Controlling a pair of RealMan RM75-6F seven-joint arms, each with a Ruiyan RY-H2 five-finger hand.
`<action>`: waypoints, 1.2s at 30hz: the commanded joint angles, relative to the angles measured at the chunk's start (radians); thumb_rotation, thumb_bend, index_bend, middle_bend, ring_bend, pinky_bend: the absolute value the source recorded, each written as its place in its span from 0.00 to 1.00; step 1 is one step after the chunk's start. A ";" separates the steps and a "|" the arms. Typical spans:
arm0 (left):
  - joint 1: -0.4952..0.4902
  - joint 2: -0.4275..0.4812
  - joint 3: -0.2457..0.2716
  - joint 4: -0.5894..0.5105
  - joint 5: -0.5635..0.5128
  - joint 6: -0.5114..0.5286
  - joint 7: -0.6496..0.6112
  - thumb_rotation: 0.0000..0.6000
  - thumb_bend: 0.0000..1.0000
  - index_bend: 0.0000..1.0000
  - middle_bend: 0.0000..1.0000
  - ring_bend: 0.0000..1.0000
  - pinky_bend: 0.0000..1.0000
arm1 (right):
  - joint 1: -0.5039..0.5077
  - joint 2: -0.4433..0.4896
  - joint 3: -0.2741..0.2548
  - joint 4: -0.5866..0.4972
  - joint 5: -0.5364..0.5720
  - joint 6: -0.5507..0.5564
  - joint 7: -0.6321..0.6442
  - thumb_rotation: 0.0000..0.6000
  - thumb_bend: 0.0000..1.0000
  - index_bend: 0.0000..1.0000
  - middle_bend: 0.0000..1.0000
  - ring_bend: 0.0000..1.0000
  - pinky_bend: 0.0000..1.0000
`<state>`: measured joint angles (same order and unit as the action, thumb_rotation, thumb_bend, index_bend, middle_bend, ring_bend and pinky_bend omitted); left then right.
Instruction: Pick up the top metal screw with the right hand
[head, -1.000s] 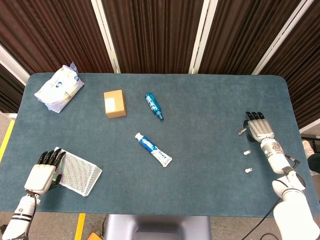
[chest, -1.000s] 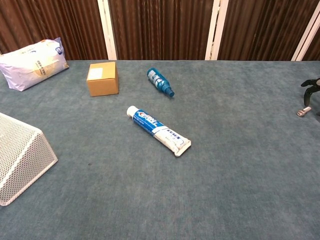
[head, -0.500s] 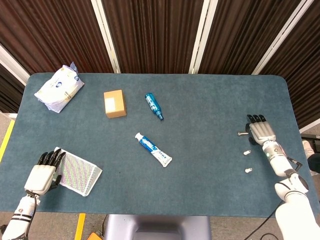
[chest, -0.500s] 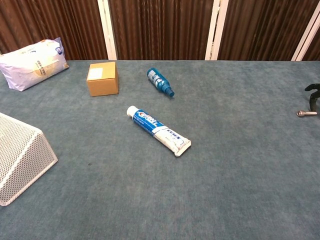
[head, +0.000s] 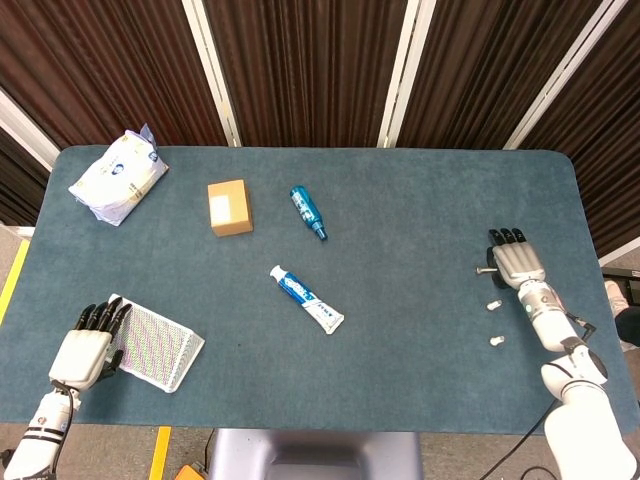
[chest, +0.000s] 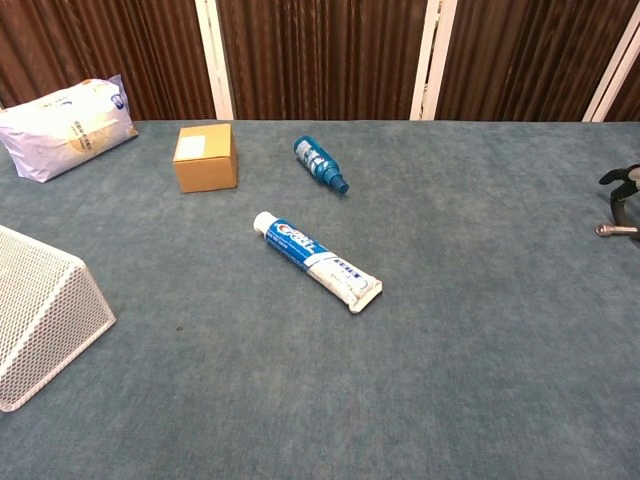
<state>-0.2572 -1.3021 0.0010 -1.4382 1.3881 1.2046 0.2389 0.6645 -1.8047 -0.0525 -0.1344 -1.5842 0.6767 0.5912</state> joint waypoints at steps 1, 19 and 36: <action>0.000 0.001 0.000 -0.002 -0.002 0.000 0.001 1.00 0.48 0.00 0.00 0.00 0.08 | 0.000 -0.003 0.001 0.002 0.001 -0.003 -0.005 1.00 0.46 0.60 0.16 0.00 0.08; -0.001 0.009 0.003 -0.012 -0.007 -0.006 0.001 1.00 0.48 0.00 0.00 0.00 0.08 | -0.004 0.000 0.006 0.000 0.006 0.006 -0.015 1.00 0.46 0.64 0.18 0.01 0.09; 0.003 0.011 0.005 -0.015 -0.003 0.004 0.003 1.00 0.48 0.00 0.00 0.00 0.08 | -0.008 0.007 0.009 -0.007 0.007 0.032 -0.020 1.00 0.46 0.64 0.18 0.01 0.09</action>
<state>-0.2547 -1.2909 0.0057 -1.4532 1.3854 1.2088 0.2418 0.6574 -1.8003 -0.0446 -0.1397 -1.5778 0.7020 0.5695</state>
